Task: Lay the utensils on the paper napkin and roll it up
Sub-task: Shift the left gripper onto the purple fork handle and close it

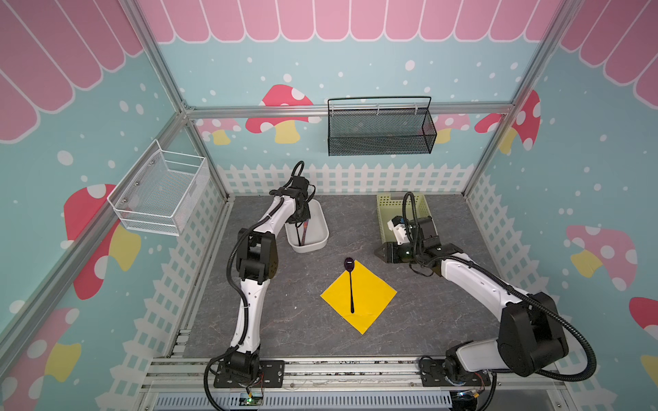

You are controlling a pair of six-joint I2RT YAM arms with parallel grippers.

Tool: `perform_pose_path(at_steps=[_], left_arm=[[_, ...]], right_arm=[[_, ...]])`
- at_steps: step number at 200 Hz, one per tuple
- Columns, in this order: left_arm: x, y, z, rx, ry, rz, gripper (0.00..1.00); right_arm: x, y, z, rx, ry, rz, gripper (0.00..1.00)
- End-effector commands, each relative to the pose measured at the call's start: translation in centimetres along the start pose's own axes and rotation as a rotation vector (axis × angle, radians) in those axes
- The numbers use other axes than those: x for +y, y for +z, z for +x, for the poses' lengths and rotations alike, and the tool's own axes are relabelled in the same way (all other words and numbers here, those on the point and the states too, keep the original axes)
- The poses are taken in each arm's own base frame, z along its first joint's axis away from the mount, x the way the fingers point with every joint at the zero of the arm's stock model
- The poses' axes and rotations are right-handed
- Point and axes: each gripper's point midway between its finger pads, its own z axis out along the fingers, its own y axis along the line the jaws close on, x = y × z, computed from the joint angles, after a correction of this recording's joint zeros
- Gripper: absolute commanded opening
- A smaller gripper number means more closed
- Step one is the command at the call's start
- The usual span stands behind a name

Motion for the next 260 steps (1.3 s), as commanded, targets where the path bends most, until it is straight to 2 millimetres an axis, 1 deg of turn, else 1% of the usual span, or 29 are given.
perform_pose_path(at_steps=[1,26,38,71,101,158,188,228,240,260], left_arm=[[1.2,1.7,0.7,0.038,-0.031,-0.062,0.26],[1.2,2.3,1.1,0.065,-0.034,-0.057,0.25],[1.6,2.5,1.5,0.082,-0.037,-0.065,0.24],[2.0,3.3,2.8,0.130,-0.044,-0.062,0.21],[2.0,4.1,4.0,0.180,-0.044,-0.037,0.17],[1.8,4.7,5.0,0.223,-0.012,-0.024,0.15],[1.7,5.2,5.6,0.251,0.002,-0.017,0.11],[1.5,5.0,5.5,0.250,0.011,-0.009,0.06],[1.4,4.7,5.2,0.243,0.013,0.001,0.04],[1.1,3.4,4.5,0.221,0.014,0.021,0.03]], right_arm=[[0.3,-0.3,-0.7,-0.011,-0.027,0.007,0.49],[0.2,-0.2,-0.7,-0.007,-0.025,0.010,0.49],[0.2,-0.2,-0.6,-0.006,-0.026,0.012,0.49],[0.1,0.0,-0.4,0.001,-0.023,0.012,0.49],[0.1,0.1,-0.6,0.001,-0.028,0.009,0.49],[0.0,0.2,-0.3,0.006,-0.023,0.010,0.50],[0.0,0.1,-0.3,0.006,-0.023,0.012,0.49],[0.1,0.0,-0.4,0.003,-0.025,0.011,0.49],[0.2,0.0,-0.5,0.000,-0.027,0.010,0.49],[0.2,-0.1,-0.6,-0.004,-0.027,0.010,0.49]])
